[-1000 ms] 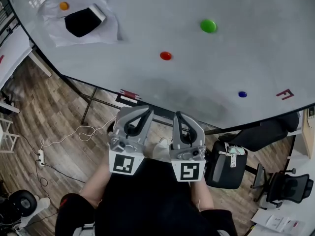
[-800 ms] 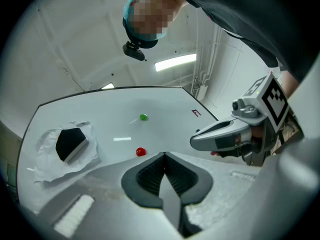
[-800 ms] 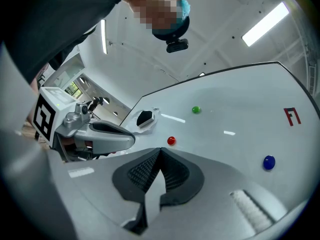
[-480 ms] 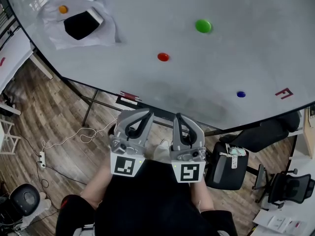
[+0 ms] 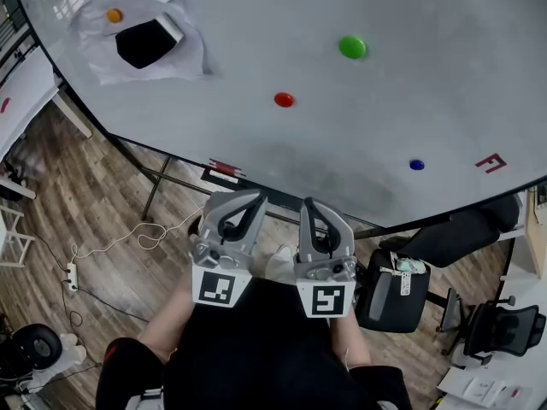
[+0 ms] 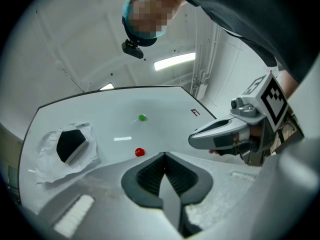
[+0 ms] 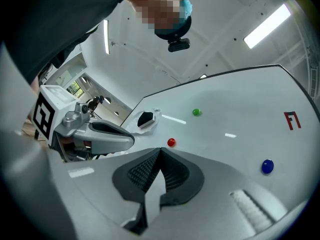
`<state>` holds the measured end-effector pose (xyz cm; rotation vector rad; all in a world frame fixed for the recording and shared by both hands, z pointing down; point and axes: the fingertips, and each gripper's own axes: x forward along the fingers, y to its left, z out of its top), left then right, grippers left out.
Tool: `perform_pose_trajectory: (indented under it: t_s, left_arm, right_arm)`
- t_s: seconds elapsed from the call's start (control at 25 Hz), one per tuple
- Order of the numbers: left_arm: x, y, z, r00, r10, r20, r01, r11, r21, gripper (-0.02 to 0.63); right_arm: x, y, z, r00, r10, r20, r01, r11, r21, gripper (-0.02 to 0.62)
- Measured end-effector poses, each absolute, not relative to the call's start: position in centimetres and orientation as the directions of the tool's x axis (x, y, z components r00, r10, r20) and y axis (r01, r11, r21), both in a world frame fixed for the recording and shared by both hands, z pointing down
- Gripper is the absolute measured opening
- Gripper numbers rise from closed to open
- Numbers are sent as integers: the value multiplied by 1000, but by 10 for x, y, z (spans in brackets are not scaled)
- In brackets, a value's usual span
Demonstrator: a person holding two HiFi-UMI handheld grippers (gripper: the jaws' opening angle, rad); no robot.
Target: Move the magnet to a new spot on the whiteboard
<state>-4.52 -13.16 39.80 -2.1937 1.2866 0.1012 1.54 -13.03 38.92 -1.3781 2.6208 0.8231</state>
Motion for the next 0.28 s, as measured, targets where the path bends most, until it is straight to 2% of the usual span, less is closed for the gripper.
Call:
perform_pose_trajectory:
  t_s: [0.28]
  left_arm:
    - [-45, -129, 398, 531, -775, -343, -817, -360, -451, 2]
  right_arm:
    - [15, -127, 389, -602, -742, -294, -775, 454, 440, -2]
